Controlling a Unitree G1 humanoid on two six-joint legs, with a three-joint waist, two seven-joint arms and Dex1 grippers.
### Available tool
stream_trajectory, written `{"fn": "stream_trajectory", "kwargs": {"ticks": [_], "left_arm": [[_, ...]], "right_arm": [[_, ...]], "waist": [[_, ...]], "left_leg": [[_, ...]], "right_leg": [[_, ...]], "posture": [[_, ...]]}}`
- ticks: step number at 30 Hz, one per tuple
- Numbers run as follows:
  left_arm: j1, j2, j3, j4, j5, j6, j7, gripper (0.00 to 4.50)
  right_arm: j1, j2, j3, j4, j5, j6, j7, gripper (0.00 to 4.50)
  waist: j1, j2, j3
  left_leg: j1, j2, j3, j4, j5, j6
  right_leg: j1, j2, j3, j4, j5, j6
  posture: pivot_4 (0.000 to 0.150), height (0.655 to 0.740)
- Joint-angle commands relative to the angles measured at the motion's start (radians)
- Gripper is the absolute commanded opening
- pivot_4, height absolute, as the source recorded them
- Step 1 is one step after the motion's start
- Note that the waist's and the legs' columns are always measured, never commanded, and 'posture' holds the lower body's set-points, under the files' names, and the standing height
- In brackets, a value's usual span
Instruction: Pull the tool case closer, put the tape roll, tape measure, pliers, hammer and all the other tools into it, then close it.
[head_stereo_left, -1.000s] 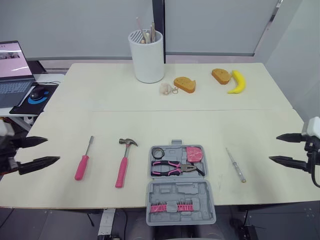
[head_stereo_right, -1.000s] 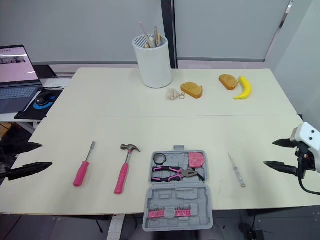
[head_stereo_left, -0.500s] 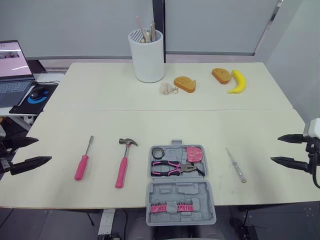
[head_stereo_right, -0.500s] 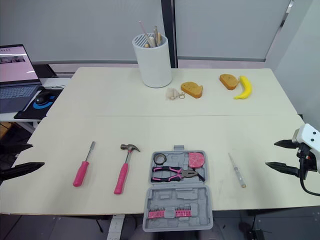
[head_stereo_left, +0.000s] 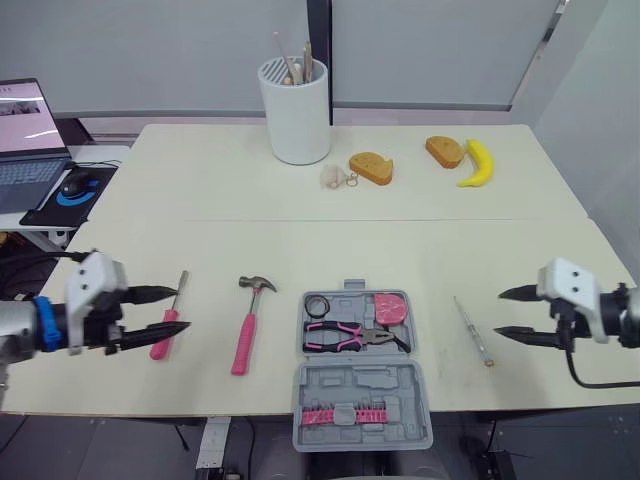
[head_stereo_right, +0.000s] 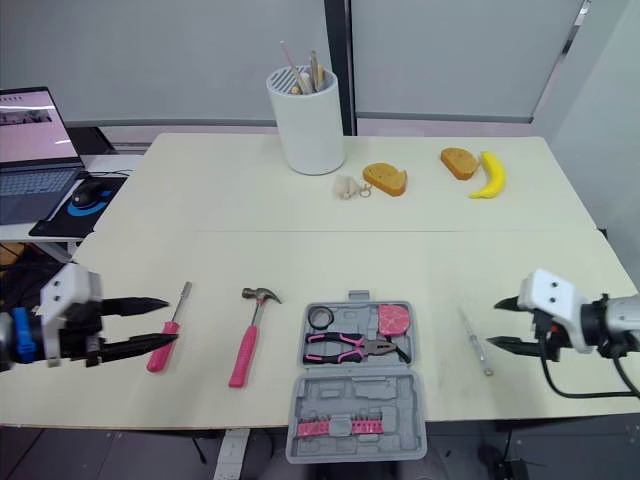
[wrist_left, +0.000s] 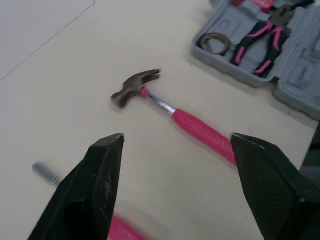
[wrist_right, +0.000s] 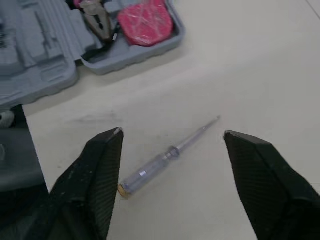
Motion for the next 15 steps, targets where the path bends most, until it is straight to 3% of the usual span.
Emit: {"fn": "stream_trajectory", "kwargs": {"ticks": [1,7,11,15], "left_arm": [[0.006,-0.043,-0.100,-0.137,0.024,-0.011,0.047,1.93],[-0.001,-0.097,-0.277,-0.184,0.148,-0.068,0.127,0.00],[0.000,-0.121,-0.352,-0.181,0.205,-0.085,0.164,0.00],[-0.020,-0.160,-0.428,-0.169,0.258,-0.086,0.209,0.00]], "right_arm": [[-0.033,0.053,0.095,-0.092,-0.045,-0.011,-0.053,2.20],[-0.036,0.105,0.239,-0.086,-0.180,-0.076,-0.112,0.84],[-0.045,0.137,0.299,-0.083,-0.231,-0.084,-0.139,0.07],[-0.050,0.173,0.354,-0.062,-0.285,-0.100,-0.168,0.02]], "waist": [[-0.001,0.000,0.000],[0.003,0.000,0.000],[0.003,0.000,0.000],[0.004,0.000,0.000]], "left_leg": [[0.000,0.000,0.000,0.000,0.000,0.000],[0.000,-0.002,-0.001,0.001,0.000,0.000],[0.000,-0.002,-0.001,0.001,0.000,0.000],[0.000,-0.002,-0.002,0.001,0.000,0.000]], "right_leg": [[0.000,0.000,0.000,0.000,0.000,0.000],[0.001,0.001,0.000,0.001,0.001,0.001],[0.001,0.001,0.000,0.000,0.001,0.001],[0.002,0.001,-0.001,0.001,0.001,0.001]], "posture": [[0.150,0.7400],[0.150,0.7400],[0.150,0.7400],[0.150,0.7400]]}}
